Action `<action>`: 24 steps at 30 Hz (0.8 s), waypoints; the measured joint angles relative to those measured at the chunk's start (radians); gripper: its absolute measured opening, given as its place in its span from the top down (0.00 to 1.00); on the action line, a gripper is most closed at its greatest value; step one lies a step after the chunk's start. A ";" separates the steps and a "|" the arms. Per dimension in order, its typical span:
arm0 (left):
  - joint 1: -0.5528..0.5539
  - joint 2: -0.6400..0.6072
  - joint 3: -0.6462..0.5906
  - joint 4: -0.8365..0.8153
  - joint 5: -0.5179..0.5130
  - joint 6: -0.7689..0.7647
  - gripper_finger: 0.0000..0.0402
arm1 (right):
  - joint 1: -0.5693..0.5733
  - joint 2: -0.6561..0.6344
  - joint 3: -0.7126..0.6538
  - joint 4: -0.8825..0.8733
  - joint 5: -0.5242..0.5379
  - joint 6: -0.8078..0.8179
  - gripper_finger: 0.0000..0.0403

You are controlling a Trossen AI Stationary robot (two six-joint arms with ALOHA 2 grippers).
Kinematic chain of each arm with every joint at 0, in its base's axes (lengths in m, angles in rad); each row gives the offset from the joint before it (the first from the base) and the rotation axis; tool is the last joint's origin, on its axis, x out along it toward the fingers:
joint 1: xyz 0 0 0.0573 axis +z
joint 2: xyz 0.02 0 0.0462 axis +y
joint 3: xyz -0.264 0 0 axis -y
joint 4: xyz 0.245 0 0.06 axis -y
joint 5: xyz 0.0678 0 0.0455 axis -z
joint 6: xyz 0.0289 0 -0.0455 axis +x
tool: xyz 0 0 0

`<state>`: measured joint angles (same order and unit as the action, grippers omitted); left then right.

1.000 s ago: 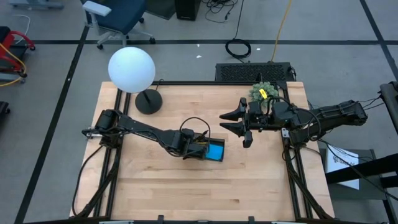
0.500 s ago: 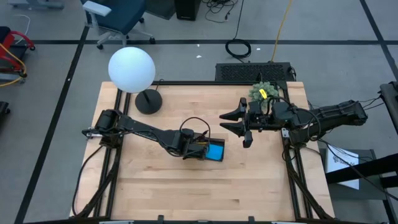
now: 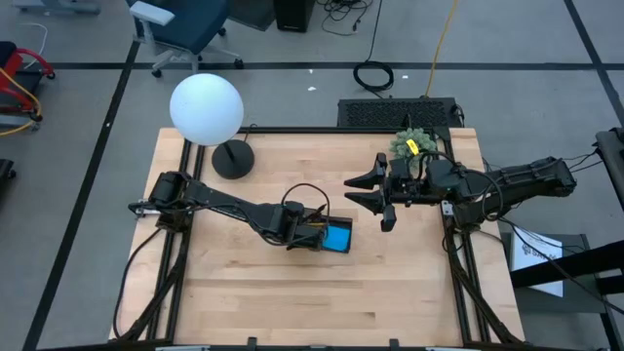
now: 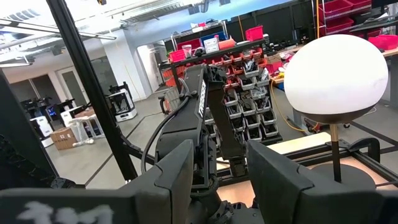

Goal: Pick and place office supplies into organizer
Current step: Return to Home Position

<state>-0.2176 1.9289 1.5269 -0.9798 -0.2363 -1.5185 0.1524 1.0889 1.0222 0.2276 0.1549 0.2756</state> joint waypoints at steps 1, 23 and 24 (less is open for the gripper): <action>0.000 0.000 0.000 0.000 0.000 0.000 0.71 | 0.000 0.000 0.000 0.000 0.000 0.000 0.65; -0.042 0.000 0.000 0.048 0.031 0.007 0.71 | 0.000 0.000 0.000 0.000 0.000 0.000 0.65; -0.048 -0.001 0.000 0.060 0.035 0.011 0.71 | 0.000 0.000 0.000 0.000 0.000 0.000 0.65</action>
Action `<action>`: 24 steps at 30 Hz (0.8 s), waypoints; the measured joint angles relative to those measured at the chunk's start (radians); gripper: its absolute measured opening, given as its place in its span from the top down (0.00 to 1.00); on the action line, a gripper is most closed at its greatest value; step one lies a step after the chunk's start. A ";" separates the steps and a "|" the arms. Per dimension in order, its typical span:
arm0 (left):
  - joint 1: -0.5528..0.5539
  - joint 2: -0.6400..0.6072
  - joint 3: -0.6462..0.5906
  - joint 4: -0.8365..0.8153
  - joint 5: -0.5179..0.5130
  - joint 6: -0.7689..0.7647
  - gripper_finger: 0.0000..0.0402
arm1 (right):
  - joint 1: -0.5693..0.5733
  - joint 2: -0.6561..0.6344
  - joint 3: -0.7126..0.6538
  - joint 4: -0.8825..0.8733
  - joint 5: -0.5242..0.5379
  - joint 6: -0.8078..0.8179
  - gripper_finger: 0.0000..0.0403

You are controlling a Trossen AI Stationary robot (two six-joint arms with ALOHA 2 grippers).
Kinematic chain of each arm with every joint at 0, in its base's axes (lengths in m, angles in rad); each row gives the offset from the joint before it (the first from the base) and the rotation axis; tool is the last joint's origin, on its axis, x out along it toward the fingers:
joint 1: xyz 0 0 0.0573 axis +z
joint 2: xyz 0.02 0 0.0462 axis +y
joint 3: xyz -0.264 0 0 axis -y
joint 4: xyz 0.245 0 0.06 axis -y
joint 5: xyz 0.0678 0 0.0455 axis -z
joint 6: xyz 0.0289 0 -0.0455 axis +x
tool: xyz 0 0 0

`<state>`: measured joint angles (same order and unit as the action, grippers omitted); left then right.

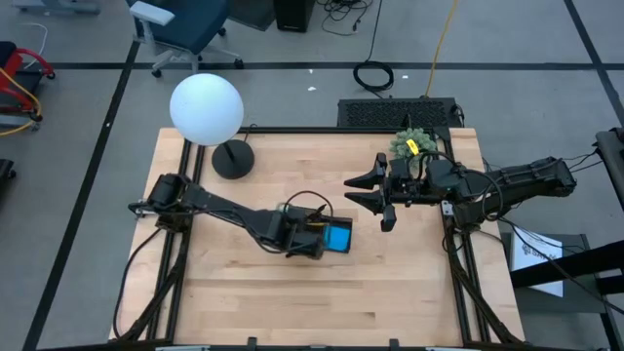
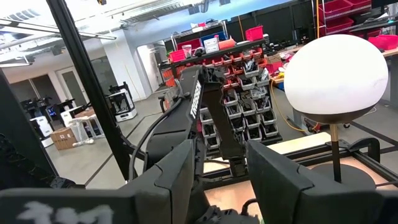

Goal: Pick and place office supplies into organizer
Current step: Return to Home Position

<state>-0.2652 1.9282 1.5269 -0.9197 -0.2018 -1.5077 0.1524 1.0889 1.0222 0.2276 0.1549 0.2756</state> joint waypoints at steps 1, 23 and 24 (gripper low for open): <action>-0.006 0.000 0.000 0.013 0.005 0.011 0.71 | 0.000 0.000 0.000 0.000 0.000 0.000 0.65; -0.058 -0.273 0.000 0.392 -0.083 0.701 0.71 | 0.000 0.000 0.000 0.001 0.000 0.000 0.65; -0.058 -0.288 0.000 0.410 -0.094 0.741 0.71 | 0.000 0.000 0.000 0.001 0.000 0.000 0.65</action>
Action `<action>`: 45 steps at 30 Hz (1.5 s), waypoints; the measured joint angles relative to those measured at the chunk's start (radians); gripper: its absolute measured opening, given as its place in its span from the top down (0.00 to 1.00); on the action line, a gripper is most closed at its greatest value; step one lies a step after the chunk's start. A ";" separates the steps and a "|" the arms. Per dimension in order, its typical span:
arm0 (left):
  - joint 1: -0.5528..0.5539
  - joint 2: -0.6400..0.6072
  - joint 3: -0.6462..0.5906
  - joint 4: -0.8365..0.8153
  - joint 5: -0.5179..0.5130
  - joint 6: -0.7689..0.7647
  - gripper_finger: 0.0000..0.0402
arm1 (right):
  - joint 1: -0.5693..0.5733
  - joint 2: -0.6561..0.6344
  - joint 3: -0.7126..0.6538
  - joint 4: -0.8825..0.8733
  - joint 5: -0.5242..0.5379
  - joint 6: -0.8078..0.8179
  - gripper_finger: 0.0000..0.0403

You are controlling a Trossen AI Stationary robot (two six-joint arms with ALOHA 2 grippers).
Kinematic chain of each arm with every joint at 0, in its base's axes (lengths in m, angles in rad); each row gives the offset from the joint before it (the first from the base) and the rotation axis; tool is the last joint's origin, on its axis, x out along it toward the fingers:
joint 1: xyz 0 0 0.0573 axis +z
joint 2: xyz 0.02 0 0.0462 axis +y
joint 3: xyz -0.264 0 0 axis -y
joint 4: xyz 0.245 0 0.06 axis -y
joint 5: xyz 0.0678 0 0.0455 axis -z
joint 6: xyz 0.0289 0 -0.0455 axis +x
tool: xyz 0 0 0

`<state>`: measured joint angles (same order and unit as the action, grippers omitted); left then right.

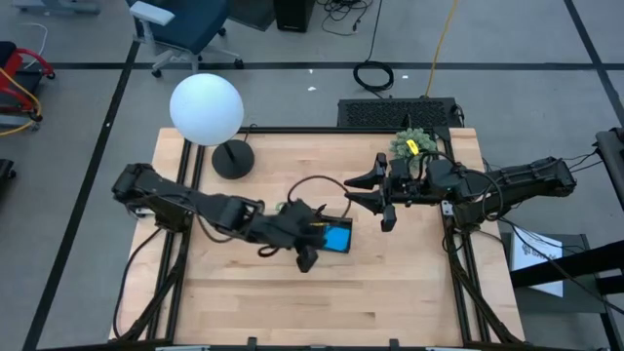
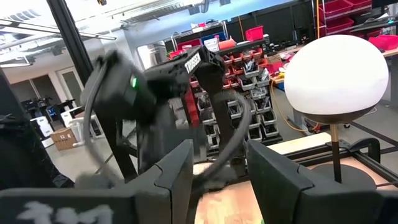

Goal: Pick and place office supplies into organizer
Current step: Return to Home Position

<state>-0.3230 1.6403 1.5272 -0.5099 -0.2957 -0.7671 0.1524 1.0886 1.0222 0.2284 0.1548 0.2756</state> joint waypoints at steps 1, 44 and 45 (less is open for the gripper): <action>-0.001 -0.015 0.000 0.010 -0.013 0.045 0.71 | 0.000 0.000 0.000 0.000 0.000 0.000 0.65; 0.126 -0.737 -0.371 0.086 0.053 0.995 0.71 | 0.000 0.000 0.000 -0.001 0.000 0.000 0.65; 0.135 -0.772 -0.425 0.103 0.043 0.997 0.71 | 0.000 0.000 0.000 0.000 0.000 0.000 0.65</action>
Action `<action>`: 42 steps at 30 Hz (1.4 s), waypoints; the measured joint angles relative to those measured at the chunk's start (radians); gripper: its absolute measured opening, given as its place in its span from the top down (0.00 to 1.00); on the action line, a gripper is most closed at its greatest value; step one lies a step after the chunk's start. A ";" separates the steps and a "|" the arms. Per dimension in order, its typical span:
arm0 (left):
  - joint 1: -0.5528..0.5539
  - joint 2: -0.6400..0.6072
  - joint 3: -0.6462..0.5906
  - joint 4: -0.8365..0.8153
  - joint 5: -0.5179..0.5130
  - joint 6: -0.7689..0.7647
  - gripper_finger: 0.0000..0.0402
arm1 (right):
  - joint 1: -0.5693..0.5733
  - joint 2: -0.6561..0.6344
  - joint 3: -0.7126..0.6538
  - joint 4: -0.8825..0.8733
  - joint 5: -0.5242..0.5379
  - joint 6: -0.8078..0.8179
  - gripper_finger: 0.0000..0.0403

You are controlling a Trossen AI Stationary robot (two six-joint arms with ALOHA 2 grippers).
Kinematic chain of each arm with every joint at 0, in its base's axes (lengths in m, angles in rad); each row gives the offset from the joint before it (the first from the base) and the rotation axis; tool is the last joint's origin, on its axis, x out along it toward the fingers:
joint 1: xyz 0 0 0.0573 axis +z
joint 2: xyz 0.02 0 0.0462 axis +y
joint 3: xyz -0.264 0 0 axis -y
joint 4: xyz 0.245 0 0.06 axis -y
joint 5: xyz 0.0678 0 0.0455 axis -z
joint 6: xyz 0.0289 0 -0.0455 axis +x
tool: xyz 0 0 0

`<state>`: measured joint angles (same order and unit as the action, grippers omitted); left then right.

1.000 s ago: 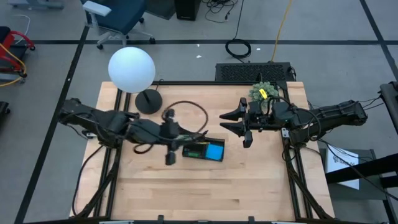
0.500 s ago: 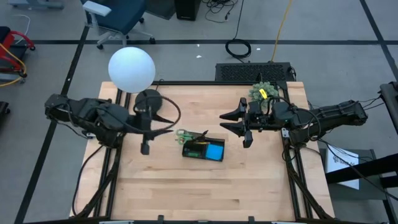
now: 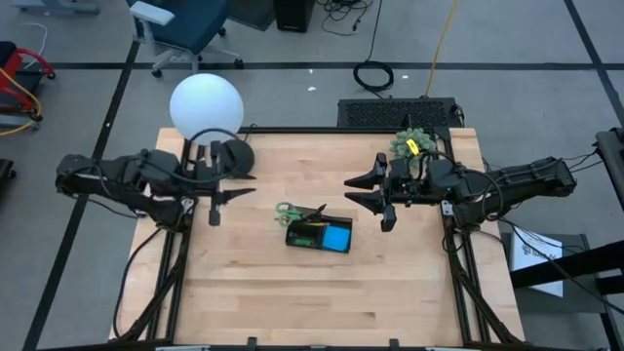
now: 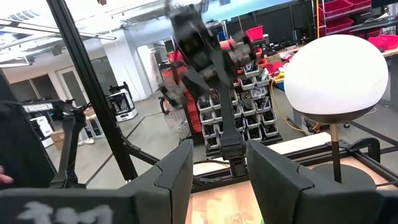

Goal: Pick and place office supplies into organizer
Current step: Return to Home Position

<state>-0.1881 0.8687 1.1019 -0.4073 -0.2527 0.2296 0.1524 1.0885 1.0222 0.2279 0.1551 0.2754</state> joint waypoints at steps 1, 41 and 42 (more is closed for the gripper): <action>0.009 -0.036 -0.055 0.022 -0.011 -0.002 0.71 | 0.000 0.000 0.000 0.000 0.000 0.000 0.65; 0.014 -0.588 -1.092 0.663 0.252 -0.153 0.71 | 0.000 0.000 0.000 0.000 0.000 0.000 0.65; 0.014 -0.588 -1.092 0.662 0.252 -0.151 0.71 | 0.000 0.000 0.000 0.000 0.000 0.000 0.65</action>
<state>-0.1738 0.2809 0.0094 0.2543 -0.0002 0.0790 0.1524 1.0885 1.0222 0.2279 0.1551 0.2754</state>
